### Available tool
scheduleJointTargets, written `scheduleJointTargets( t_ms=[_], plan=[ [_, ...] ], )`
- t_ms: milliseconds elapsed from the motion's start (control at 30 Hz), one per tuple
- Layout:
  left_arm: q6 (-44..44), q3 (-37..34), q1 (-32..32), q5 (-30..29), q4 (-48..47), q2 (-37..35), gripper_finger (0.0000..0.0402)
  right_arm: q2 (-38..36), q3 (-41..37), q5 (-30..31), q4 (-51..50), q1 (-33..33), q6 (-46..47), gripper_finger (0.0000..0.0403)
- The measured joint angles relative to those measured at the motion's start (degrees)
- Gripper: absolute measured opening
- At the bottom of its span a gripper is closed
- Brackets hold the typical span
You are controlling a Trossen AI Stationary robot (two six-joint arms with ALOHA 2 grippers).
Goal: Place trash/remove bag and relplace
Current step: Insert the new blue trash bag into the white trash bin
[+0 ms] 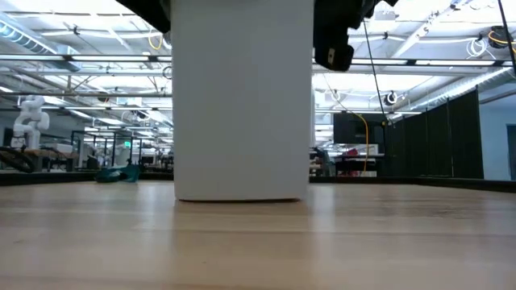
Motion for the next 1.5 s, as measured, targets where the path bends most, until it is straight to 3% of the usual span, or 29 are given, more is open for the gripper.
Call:
scheduleJointTargets(
  t_ms=[233, 400, 700, 800, 933, 1033, 1233, 1367, 1500],
  plan=[
    [8.8, 0.0, 3.7, -2.1, -0.1, -4.4, 0.0083, 0.0, -0.1, 2.2, 2.0, 5.3, 2.4, 0.0105],
    [10.4, 0.0, 2.5, 2.1, -0.8, -6.6, 0.0083, -0.1, 0.0, 5.9, -3.8, 6.8, 2.3, 0.0105],
    [-0.4, -0.5, -3.0, 8.6, -8.7, -7.0, 0.0083, -5.1, 0.1, 17.0, -6.7, 5.1, 1.4, 0.0105],
    [-5.3, -0.5, -6.3, 7.1, -9.1, -7.2, 0.0083, -8.5, 0.1, 22.6, -7.7, 2.3, 0.6, 0.0105],
    [-10.6, -0.5, -10.2, 2.8, -6.8, -7.4, 0.0083, -11.5, 0.1, 23.6, -5.4, -3.5, -1.4, 0.0105],
    [-8.8, -0.5, -11.3, 1.9, -2.3, -7.4, 0.0083, -11.5, 0.1, 21.5, -3.2, -8.4, -3.2, 0.0105],
    [-6.5, -0.5, -11.2, 0.7, 0.7, -6.7, 0.0083, -6.8, 0.0, 8.7, 7.2, -17.0, -4.0, 0.0105],
    [-14.2, -3.6, -11.3, -2.2, 4.6, -6.2, 0.0083, -2.8, 0.0, -1.7, 13.8, -20.8, -1.2, 0.0105],
    [-23.4, -9.6, -11.6, -6.9, 13.3, -6.1, 0.0083, 0.3, 0.0, -7.8, 12.0, -23.9, -2.6, 0.0105]
  ],
)
